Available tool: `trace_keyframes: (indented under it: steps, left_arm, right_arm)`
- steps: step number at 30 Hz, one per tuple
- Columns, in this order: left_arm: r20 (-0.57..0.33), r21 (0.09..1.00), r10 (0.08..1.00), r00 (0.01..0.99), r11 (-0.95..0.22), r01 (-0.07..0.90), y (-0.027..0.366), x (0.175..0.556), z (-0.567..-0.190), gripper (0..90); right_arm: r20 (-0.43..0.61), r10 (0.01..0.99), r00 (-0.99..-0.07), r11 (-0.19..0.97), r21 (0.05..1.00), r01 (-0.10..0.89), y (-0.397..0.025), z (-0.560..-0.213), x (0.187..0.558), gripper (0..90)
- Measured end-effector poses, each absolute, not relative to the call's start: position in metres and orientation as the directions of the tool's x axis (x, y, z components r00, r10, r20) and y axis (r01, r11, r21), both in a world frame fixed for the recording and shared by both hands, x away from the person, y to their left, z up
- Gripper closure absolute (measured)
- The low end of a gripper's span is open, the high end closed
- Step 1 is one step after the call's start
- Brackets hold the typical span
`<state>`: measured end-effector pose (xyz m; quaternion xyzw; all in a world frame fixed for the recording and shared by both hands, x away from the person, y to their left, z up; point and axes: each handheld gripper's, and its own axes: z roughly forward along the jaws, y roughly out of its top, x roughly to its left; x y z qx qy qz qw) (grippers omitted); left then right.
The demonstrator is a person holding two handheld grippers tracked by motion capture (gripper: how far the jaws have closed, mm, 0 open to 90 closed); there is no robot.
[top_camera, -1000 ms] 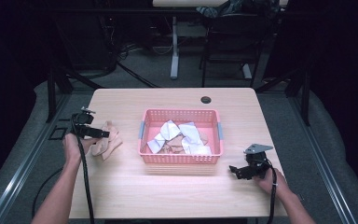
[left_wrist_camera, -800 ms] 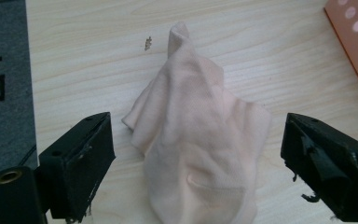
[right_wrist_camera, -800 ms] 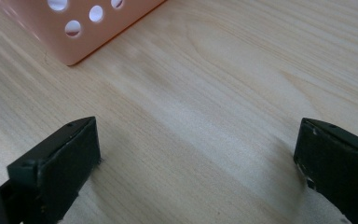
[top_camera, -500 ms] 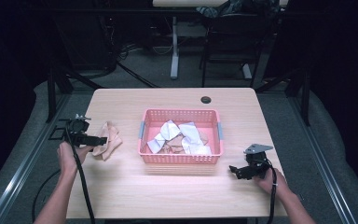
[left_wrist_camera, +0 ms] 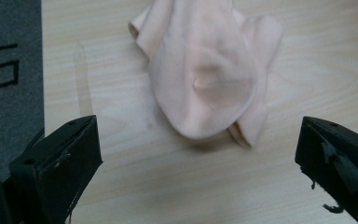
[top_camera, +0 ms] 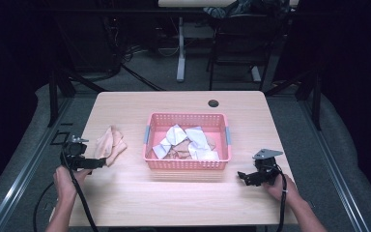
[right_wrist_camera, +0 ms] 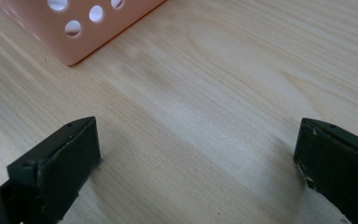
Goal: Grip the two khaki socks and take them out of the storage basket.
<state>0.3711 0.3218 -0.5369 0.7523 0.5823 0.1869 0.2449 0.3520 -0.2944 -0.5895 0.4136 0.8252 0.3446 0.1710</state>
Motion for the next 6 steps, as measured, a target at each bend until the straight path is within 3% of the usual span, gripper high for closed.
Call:
trace_keyframes:
  steps: [6]
  left_arm:
    - [-0.004,0.592,0.969,0.247,-0.197,0.782,0.3231,0.3724,-0.5369,0.0]
  right_arm:
    - [0.002,0.801,-0.599,0.421,0.709,0.566,-0.2944,-0.5894,0.352,0.0]
